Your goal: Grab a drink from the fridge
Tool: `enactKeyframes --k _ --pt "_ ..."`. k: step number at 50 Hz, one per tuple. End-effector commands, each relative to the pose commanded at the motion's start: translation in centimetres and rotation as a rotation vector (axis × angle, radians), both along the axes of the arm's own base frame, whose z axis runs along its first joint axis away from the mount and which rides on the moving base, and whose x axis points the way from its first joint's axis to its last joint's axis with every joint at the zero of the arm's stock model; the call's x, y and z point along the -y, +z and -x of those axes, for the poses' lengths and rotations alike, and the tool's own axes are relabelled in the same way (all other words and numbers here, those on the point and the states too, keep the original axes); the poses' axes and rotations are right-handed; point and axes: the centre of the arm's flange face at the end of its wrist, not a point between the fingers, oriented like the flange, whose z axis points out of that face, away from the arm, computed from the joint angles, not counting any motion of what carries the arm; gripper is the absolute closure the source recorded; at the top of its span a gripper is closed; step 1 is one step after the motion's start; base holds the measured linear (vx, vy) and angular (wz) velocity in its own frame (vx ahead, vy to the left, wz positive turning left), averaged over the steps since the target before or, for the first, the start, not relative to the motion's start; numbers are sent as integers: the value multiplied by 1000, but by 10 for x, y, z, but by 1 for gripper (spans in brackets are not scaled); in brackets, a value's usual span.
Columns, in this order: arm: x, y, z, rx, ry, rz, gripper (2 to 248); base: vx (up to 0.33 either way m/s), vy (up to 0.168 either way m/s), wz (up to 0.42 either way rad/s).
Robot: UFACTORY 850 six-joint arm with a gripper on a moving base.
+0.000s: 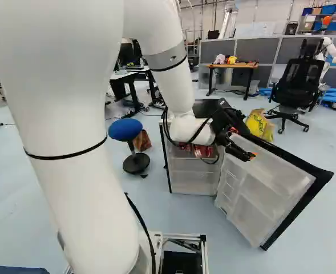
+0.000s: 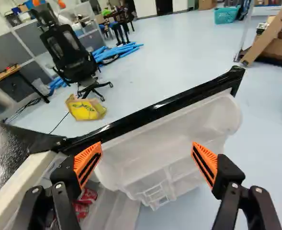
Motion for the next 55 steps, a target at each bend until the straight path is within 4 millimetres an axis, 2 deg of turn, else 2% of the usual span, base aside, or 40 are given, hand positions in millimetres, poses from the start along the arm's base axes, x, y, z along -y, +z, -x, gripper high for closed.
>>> enactKeyframes --k 34,55 --pt "-41 -10 25 -168 354 -68 3 0 0 0" --pt "-49 -35 16 -314 567 -115 3 0 0 0"
